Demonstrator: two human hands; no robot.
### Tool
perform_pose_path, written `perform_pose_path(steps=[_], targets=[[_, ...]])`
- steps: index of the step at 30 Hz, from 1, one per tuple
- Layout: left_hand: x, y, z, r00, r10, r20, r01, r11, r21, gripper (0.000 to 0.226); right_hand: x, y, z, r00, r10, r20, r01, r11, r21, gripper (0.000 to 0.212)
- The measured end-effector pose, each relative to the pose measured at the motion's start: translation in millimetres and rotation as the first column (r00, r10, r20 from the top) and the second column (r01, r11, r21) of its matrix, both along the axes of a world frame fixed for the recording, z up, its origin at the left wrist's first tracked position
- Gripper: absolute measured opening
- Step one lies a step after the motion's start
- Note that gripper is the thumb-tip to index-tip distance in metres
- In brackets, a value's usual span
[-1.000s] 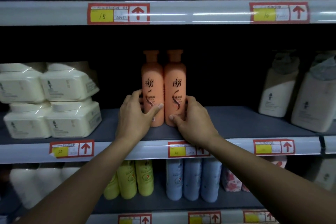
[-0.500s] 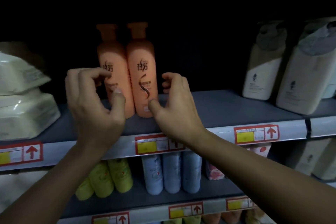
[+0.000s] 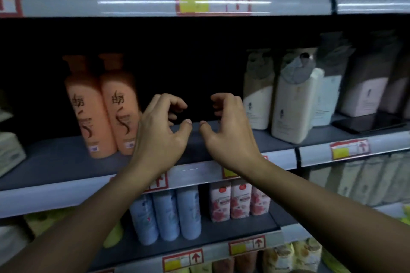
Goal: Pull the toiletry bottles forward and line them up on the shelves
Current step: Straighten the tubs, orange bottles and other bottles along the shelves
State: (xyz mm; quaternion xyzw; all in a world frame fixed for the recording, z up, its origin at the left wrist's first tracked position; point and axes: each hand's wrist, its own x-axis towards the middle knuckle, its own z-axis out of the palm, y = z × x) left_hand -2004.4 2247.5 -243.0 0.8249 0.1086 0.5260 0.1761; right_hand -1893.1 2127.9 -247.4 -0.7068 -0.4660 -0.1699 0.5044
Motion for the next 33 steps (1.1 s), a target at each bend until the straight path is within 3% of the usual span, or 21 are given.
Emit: perform_pose_path(steps=[9,18,23,27,31,33], targets=[[42.7,-25.0,-17.2,0.974,-0.117,-0.193,0.073,0.972,-0.222,0.034,39.6,-86.5,-16.1,0.959,-0.276,-0.060,0.278,0.960,0.026,0.055],[91.3,-28.5,-10.9,0.962,-0.097,-0.255,0.019,0.956,-0.293,0.046,100.1,-109.9,-13.6,0.865,-0.491,-0.107,0.500,0.862,0.085,0.072],[131.3,-29.4,-5.9,0.935,-0.141,-0.325,0.043,0.956,-0.291,0.064,122.1,-105.6,-13.1,0.876,-0.453,-0.166,0.469,0.881,0.068,0.085],[170.2,-22.5,4.4,0.921,-0.185,-0.344,0.027,0.909,-0.417,0.074,136.0,-101.9,-14.6,0.888,-0.426,-0.175,0.442,0.895,0.066,0.082],[204.2,-20.5,9.2,0.934,-0.243,-0.263,0.041,0.803,-0.595,0.034,143.1,-102.2,-15.6,0.895,-0.412,-0.169,0.425,0.904,0.049,0.076],[212.7,-18.4,6.4,0.937,-0.273,-0.219,0.077,0.771,-0.633,0.029,145.1,-102.7,-16.4,0.896,-0.414,-0.160,0.426,0.904,0.047,0.075]])
